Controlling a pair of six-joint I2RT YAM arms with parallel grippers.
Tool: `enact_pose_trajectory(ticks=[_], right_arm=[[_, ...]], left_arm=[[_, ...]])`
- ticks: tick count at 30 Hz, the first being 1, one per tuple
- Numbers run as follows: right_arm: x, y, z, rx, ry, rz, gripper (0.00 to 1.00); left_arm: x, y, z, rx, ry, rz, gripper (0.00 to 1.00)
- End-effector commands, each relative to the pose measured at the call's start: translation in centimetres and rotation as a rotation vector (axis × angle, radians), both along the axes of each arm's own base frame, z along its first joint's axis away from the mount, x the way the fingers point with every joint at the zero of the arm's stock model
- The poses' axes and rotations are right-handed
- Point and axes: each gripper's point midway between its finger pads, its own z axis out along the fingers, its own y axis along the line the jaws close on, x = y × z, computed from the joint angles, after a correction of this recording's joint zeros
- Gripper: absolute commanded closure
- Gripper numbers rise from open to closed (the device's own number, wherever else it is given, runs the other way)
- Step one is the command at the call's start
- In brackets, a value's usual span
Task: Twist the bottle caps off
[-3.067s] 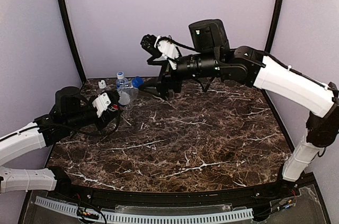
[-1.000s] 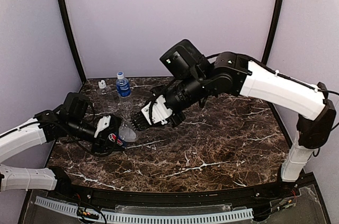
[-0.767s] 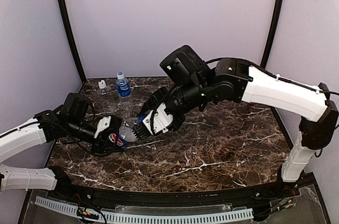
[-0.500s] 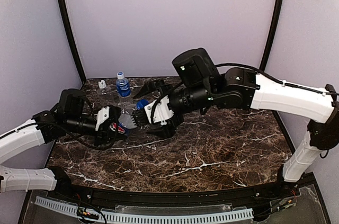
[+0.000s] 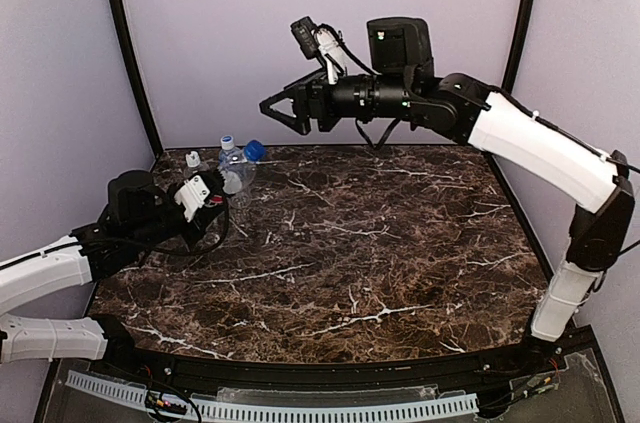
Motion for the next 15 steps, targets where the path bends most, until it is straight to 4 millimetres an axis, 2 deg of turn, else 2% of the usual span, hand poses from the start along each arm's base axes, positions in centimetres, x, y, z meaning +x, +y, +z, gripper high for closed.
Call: enact_pose_trajectory(ticks=[1,4,7,15], right_arm=[[1.2,1.8,-5.1,-0.073,0.452,-0.051,0.24],[1.5,3.0,-6.3,-0.095,0.503,-0.045,0.23],[1.7,3.9,-6.4,-0.091,0.508,-0.033,0.26],[1.8,5.0,-7.9,-0.115,0.526,-0.022,0.53]], left_arm=[[1.7,1.8,0.8,0.021,-0.085,0.133,0.76],[1.4,1.5,0.5,0.031,-0.078,0.105,0.76],[1.3,1.3,0.4,0.03,-0.077,0.095,0.76],[1.2,1.1,0.2,0.033,-0.074,0.08,0.75]])
